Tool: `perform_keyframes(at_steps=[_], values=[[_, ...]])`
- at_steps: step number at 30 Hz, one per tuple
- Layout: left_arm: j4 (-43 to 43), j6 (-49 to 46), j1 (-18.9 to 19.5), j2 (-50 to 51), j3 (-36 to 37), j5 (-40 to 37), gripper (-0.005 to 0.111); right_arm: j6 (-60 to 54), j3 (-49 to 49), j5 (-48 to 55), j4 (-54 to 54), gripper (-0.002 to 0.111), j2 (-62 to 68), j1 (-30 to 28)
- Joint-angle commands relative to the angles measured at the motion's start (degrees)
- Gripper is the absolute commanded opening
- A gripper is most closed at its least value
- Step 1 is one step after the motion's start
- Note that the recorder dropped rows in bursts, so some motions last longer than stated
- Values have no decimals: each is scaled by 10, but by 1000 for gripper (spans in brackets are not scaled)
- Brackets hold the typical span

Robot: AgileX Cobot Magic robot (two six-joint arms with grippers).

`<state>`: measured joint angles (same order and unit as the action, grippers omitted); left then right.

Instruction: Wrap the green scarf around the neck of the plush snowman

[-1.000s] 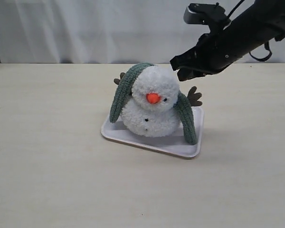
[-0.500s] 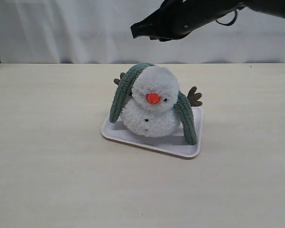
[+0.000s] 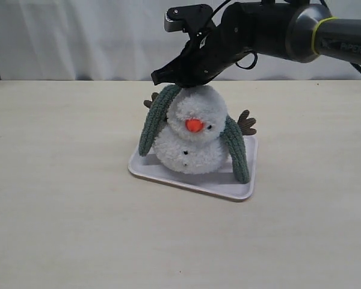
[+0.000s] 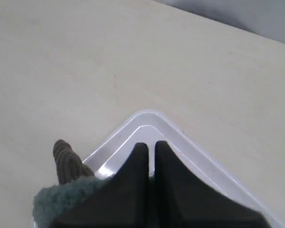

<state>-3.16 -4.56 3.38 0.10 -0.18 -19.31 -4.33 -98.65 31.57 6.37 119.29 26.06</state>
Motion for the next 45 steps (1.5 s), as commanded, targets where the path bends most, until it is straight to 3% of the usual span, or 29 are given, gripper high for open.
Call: perform_keyframes(at_steps=[1,7,12,18,26,34,45], values=[[1,1,3,-1,2,8,0,-28,-5,63,8,4,-2,1],[1,1,3,-1,2,8,0,-39,-6,94,8,4,-35,1],[1,1,3,-1,2,8,0,-107,-6,152,75,4,-60,1],[1,1,3,-1,2,8,0,-110,-6,54,133,4,-59,6],[1,1,3,-1,2,8,0,-86,-6,5,79,4,-12,34],[1,1,3,-1,2,8,0,-52,-6,83,-1,4,-9,34],[1,1,3,-1,2,8,0,-52,-6,148,-11,4,-40,34]])
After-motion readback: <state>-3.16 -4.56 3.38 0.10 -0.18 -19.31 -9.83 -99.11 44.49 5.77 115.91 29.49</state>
